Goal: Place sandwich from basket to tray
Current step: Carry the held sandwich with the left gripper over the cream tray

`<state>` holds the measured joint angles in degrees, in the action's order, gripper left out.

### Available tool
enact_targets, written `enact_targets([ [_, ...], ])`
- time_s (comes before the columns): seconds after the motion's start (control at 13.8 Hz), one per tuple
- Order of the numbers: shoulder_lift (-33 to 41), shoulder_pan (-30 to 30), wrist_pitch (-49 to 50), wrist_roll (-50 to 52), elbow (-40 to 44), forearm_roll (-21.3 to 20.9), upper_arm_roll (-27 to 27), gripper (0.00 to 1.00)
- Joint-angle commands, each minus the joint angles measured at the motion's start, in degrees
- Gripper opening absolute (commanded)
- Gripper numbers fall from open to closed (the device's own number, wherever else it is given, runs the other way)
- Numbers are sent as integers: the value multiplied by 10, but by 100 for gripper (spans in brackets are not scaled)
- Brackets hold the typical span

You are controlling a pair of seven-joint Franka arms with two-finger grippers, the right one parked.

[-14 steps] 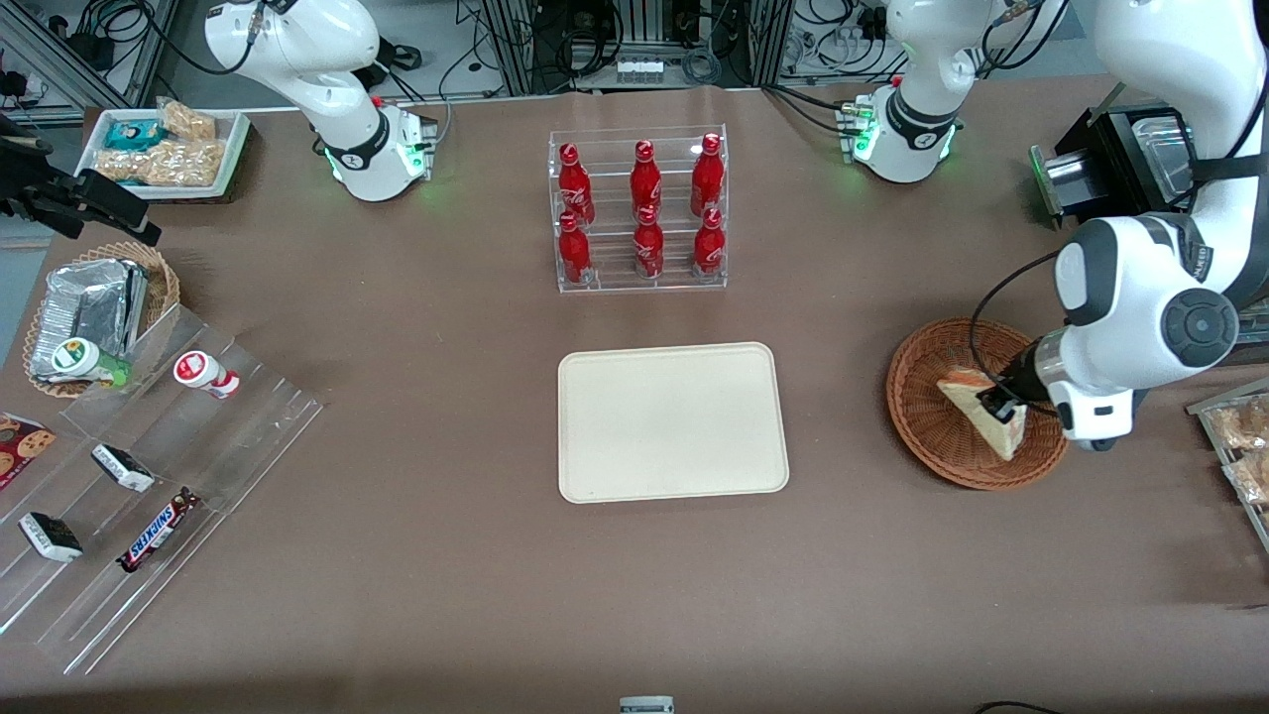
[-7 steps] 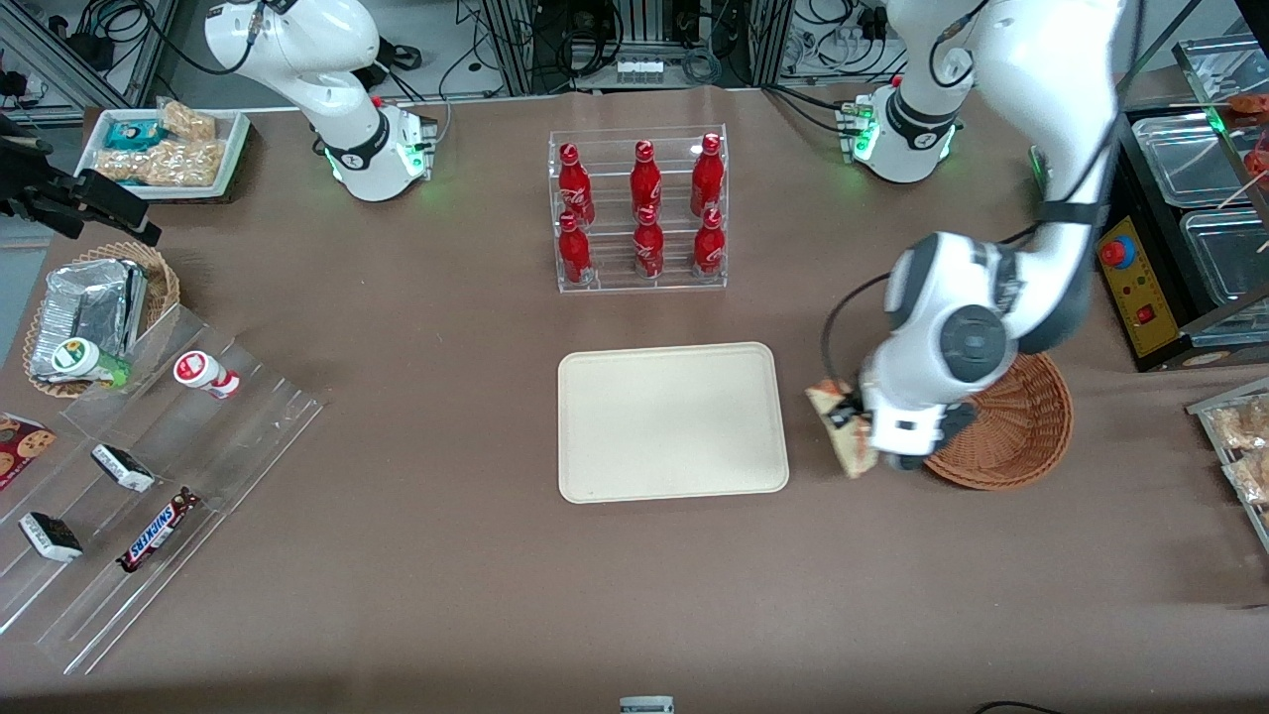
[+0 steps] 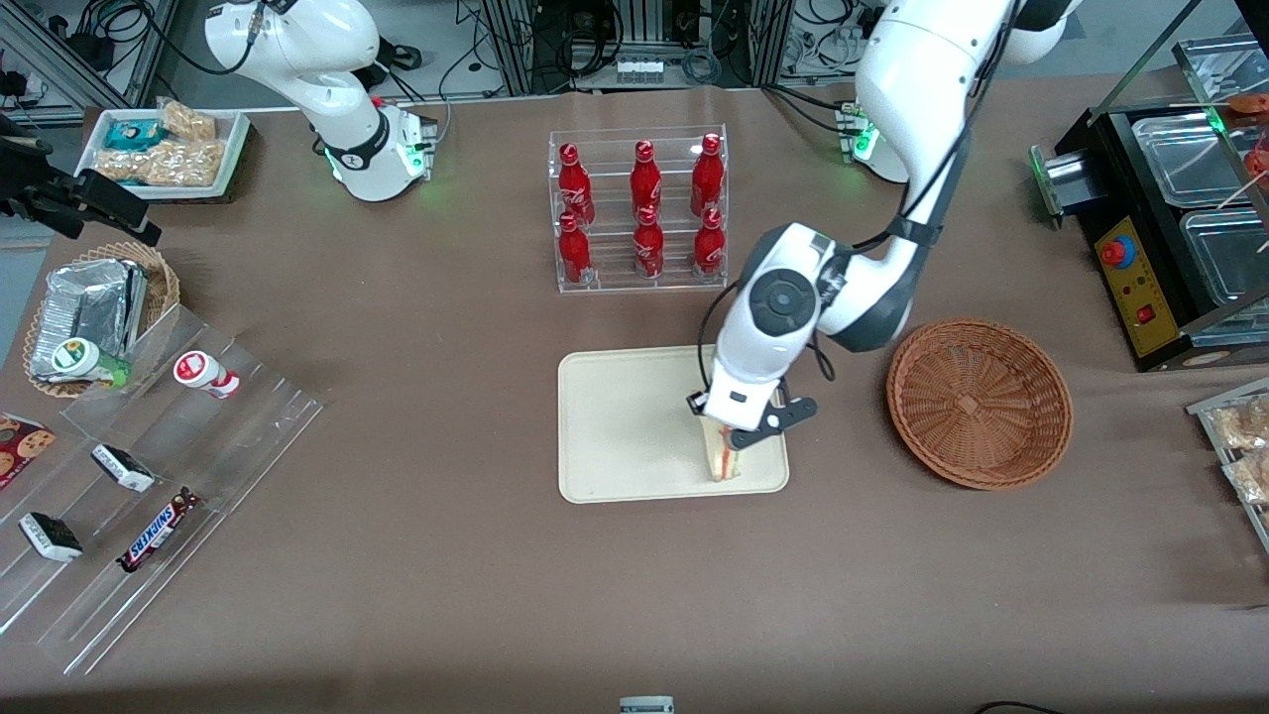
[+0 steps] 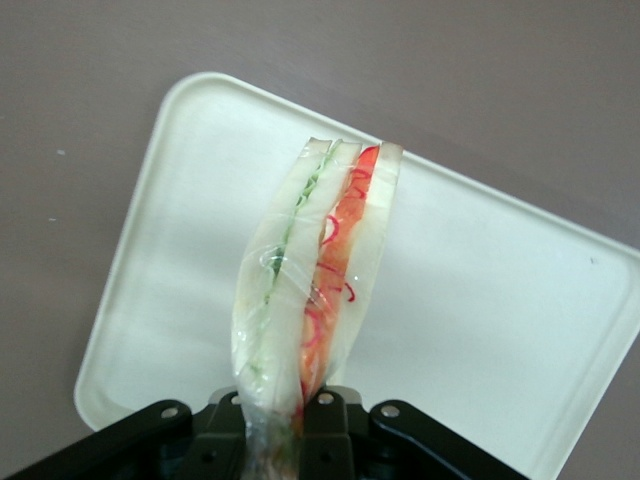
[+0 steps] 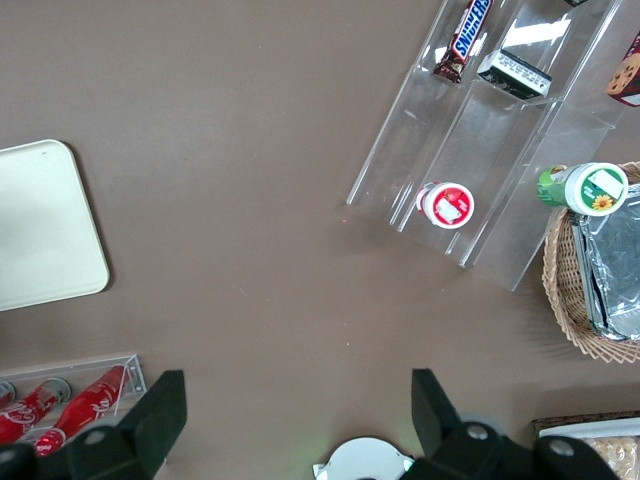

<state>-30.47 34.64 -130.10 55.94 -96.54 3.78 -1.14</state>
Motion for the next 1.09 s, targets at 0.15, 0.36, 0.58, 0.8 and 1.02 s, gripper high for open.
enact_targets([
  [0.15,-36,41,-7,0,23,-35,10,4],
  [0.36,-59,58,1,4,57,-29,8,4],
  [0.58,-85,60,3,8,71,2,-7,4],
  [0.8,-98,64,1,7,76,1,-8,9],
  [1.02,-92,65,3,5,76,-2,-8,100],
])
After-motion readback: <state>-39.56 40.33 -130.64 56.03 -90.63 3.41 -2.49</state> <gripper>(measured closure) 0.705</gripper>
